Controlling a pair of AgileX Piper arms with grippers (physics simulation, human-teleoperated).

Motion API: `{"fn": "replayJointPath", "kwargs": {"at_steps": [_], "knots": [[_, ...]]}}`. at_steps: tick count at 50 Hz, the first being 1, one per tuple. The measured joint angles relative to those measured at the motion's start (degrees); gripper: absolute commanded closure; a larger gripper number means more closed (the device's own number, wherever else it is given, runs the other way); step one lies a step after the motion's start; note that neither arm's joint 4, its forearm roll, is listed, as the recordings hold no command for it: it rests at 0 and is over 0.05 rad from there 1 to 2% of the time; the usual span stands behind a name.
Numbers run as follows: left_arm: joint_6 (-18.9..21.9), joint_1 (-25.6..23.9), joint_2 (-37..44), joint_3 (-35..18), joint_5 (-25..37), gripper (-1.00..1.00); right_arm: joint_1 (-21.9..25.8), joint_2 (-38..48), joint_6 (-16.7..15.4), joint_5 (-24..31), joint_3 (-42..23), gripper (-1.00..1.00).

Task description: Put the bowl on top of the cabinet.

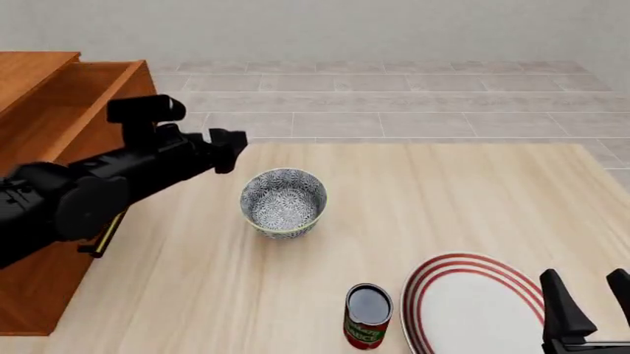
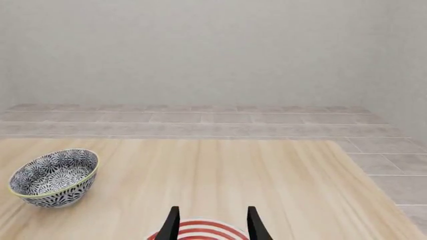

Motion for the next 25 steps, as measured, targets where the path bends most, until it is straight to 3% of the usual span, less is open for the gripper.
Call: {"fn": "replayJointPath", "kwargs": {"at_steps": [25], "knots": [[-1.3,0.0,3.5,0.9,-2.2,-1.0,-0.1,0.0,0.1,-0.2,0.0,-1.0]]}}
